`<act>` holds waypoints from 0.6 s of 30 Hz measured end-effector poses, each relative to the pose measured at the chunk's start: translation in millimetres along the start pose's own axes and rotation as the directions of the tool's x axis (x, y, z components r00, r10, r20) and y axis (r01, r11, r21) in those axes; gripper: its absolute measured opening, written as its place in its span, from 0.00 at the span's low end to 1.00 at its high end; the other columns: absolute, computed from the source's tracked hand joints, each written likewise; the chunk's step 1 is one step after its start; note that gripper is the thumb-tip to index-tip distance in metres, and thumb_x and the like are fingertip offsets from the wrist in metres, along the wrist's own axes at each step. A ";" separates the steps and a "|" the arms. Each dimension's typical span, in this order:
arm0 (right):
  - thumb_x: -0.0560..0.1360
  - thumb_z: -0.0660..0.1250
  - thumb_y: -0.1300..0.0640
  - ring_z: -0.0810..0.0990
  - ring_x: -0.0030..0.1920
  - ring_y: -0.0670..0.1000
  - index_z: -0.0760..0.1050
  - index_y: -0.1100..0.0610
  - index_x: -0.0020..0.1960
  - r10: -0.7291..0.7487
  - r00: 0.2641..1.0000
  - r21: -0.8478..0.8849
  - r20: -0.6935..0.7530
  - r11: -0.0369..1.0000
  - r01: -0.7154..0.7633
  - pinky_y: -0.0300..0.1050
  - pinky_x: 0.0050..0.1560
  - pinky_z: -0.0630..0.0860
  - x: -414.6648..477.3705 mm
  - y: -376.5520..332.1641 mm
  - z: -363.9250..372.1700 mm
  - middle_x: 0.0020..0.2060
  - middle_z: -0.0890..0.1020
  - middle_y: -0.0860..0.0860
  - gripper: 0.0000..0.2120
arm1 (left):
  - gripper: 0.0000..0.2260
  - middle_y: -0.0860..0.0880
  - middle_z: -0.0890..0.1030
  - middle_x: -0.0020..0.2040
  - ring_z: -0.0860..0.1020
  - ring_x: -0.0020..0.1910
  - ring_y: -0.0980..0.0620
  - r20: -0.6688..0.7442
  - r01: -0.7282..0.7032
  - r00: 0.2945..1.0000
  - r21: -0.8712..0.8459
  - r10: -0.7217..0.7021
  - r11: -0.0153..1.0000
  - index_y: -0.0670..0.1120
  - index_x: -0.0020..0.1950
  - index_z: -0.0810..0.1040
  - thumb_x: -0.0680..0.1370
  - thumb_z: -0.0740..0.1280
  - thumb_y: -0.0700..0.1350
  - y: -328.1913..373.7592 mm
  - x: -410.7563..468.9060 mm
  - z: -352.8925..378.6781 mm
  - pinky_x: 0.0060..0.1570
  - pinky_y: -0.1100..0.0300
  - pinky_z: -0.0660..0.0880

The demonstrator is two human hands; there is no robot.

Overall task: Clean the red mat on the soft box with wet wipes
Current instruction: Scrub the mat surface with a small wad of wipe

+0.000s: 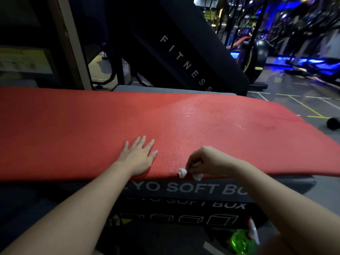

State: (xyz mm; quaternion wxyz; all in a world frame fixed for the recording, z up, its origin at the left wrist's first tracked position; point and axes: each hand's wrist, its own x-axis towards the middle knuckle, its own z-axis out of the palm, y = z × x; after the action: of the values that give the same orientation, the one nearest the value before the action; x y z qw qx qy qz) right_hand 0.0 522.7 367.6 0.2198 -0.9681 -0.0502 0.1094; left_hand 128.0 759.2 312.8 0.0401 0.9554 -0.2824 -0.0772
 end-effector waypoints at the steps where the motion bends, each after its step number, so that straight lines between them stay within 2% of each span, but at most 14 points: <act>1: 0.71 0.71 0.54 0.81 0.37 0.39 0.83 0.48 0.46 0.017 1.000 0.006 -0.016 1.000 -0.017 0.35 0.38 0.75 0.6 1.2 0.7 0.37 0.84 0.44 0.05 | 0.28 0.46 0.45 0.84 0.44 0.83 0.48 0.003 0.005 1.000 -0.001 -0.005 1.000 0.55 0.84 0.47 0.85 0.45 0.62 0.9 -0.7 -0.2 0.80 0.40 0.44; 3: 0.70 0.70 0.56 0.82 0.36 0.43 0.81 0.50 0.44 0.089 0.990 0.029 -0.108 0.996 -0.087 0.39 0.36 0.77 4.2 7.0 2.7 0.35 0.84 0.46 0.04 | 0.28 0.46 0.45 0.84 0.44 0.83 0.48 0.007 0.013 1.000 0.004 -0.013 1.000 0.55 0.84 0.47 0.85 0.45 0.62 2.3 -1.1 -0.4 0.79 0.39 0.44; 5: 0.70 0.69 0.58 0.82 0.38 0.48 0.80 0.49 0.42 0.140 0.961 0.030 -0.238 0.990 -0.137 0.44 0.37 0.78 8.8 16.6 1.8 0.37 0.84 0.47 0.05 | 0.28 0.46 0.46 0.84 0.44 0.83 0.48 0.007 0.020 1.000 0.001 -0.020 1.000 0.55 0.84 0.48 0.85 0.46 0.62 3.4 -0.5 -1.4 0.79 0.39 0.44; 6: 0.70 0.69 0.59 0.82 0.39 0.48 0.80 0.47 0.41 0.146 0.957 0.041 -0.251 0.989 -0.140 0.45 0.38 0.78 9.0 20.8 -0.6 0.37 0.84 0.47 0.07 | 0.28 0.46 0.46 0.84 0.45 0.83 0.48 0.008 0.021 1.000 -0.007 -0.021 1.000 0.55 0.84 0.48 0.85 0.46 0.62 4.0 0.2 -2.5 0.79 0.39 0.44; 10: 0.71 0.72 0.56 0.82 0.41 0.44 0.83 0.45 0.44 0.087 0.996 0.052 -0.013 0.995 -0.086 0.43 0.42 0.78 -0.6 26.3 -13.4 0.38 0.84 0.43 0.06 | 0.28 0.47 0.47 0.84 0.46 0.83 0.49 -0.016 -0.004 1.000 -0.035 0.004 0.999 0.54 0.84 0.52 0.85 0.47 0.62 5.2 7.3 -6.0 0.80 0.40 0.45; 12: 0.71 0.73 0.52 0.82 0.41 0.43 0.84 0.45 0.45 0.072 0.997 0.069 0.014 0.995 -0.073 0.42 0.42 0.77 -1.3 28.7 -12.5 0.38 0.85 0.43 0.04 | 0.27 0.46 0.50 0.84 0.48 0.83 0.49 -0.050 -0.020 0.999 -0.045 0.017 0.999 0.52 0.82 0.57 0.85 0.48 0.61 5.2 13.2 -4.9 0.80 0.40 0.46; 14: 0.72 0.73 0.51 0.82 0.37 0.43 0.84 0.47 0.44 0.091 0.992 0.109 -0.085 0.991 -0.082 0.41 0.39 0.76 8.1 34.2 -9.5 0.36 0.84 0.45 0.02 | 0.25 0.46 0.52 0.84 0.49 0.83 0.48 -0.069 -0.014 0.998 -0.059 0.010 0.998 0.51 0.80 0.60 0.85 0.49 0.61 6.3 19.5 -3.5 0.79 0.40 0.47; 16: 0.73 0.72 0.54 0.80 0.35 0.42 0.83 0.48 0.43 0.138 0.959 0.149 -0.246 0.983 -0.104 0.39 0.37 0.74 25.9 40.1 -6.3 0.35 0.83 0.46 0.03 | 0.26 0.45 0.52 0.84 0.49 0.83 0.46 -0.065 0.002 0.998 -0.061 -0.006 0.998 0.50 0.79 0.60 0.85 0.49 0.62 8.7 26.5 -2.0 0.79 0.39 0.47; 18: 0.74 0.72 0.56 0.80 0.39 0.46 0.84 0.51 0.45 0.168 0.906 0.107 -0.389 0.985 -0.137 0.39 0.37 0.69 47.3 44.9 -3.5 0.37 0.80 0.46 0.02 | 0.28 0.44 0.50 0.84 0.47 0.83 0.46 -0.059 0.017 0.998 -0.056 -0.020 0.998 0.48 0.79 0.58 0.84 0.49 0.63 11.2 32.8 0.2 0.79 0.37 0.47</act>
State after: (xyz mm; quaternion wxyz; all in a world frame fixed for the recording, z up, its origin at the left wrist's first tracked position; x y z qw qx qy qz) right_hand 49.0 487.8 342.1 0.2534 -0.9619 0.0754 -0.0702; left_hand 149.2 731.9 309.9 0.0741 0.9583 -0.2700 -0.0570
